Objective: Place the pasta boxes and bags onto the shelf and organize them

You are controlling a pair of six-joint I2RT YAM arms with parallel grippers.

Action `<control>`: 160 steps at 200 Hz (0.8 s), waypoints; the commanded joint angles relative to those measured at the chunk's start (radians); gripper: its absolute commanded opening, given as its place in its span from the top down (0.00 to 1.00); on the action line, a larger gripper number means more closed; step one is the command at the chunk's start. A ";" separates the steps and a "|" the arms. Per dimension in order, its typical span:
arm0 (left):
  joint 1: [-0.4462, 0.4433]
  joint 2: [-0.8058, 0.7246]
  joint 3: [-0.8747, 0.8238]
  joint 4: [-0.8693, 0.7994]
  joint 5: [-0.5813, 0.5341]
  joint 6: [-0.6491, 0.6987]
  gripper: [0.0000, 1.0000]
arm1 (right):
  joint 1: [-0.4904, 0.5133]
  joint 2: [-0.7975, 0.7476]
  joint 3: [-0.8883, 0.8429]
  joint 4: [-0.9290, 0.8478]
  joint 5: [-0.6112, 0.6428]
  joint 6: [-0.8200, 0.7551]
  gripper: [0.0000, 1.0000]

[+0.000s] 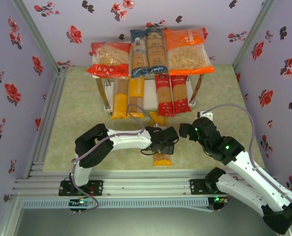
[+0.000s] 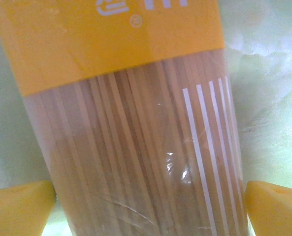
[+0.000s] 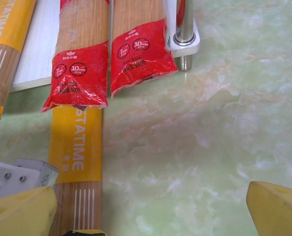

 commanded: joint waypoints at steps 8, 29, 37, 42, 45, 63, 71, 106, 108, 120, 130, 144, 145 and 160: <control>0.013 -0.015 -0.066 -0.096 -0.002 0.038 0.00 | -0.010 0.001 0.022 0.025 0.021 -0.012 0.01; 0.013 -0.037 -0.076 -0.134 0.002 0.065 0.00 | -0.010 0.008 0.021 0.028 0.017 -0.008 0.01; 0.012 -0.047 -0.081 -0.151 0.000 0.079 0.00 | -0.010 0.009 0.022 0.026 0.016 -0.005 0.01; 0.013 -0.053 -0.085 -0.159 -0.001 0.088 0.00 | -0.010 0.009 0.022 0.025 0.015 -0.003 0.01; 0.012 -0.057 -0.088 -0.165 -0.002 0.092 0.00 | -0.010 0.009 0.022 0.025 0.015 -0.003 0.01; 0.014 -0.071 -0.110 -0.173 -0.008 0.112 0.00 | -0.010 0.009 0.020 0.027 0.015 0.005 0.01; 0.014 -0.069 -0.113 -0.176 -0.007 0.120 0.00 | -0.010 0.009 0.018 0.031 0.013 0.008 0.01; 0.012 -0.047 -0.087 -0.160 0.005 0.152 0.00 | -0.010 0.012 0.021 0.033 0.008 0.018 0.01; 0.012 -0.045 -0.086 -0.159 0.006 0.154 0.00 | -0.010 0.012 0.021 0.033 0.008 0.019 0.01; 0.010 -0.032 -0.068 -0.157 0.009 0.171 0.00 | -0.011 0.012 0.023 0.030 0.009 0.020 0.01; 0.008 -0.023 -0.056 -0.155 0.015 0.188 0.00 | -0.010 0.012 0.025 0.027 0.011 0.020 0.01; 0.007 -0.014 -0.045 -0.158 0.025 0.208 0.02 | -0.010 0.012 0.029 0.021 0.013 0.021 0.01; 0.007 -0.014 -0.045 -0.157 0.027 0.209 0.02 | -0.010 0.012 0.029 0.021 0.014 0.021 0.01; 0.007 -0.013 -0.044 -0.153 0.042 0.221 0.09 | -0.010 0.012 0.030 0.015 0.017 0.022 0.01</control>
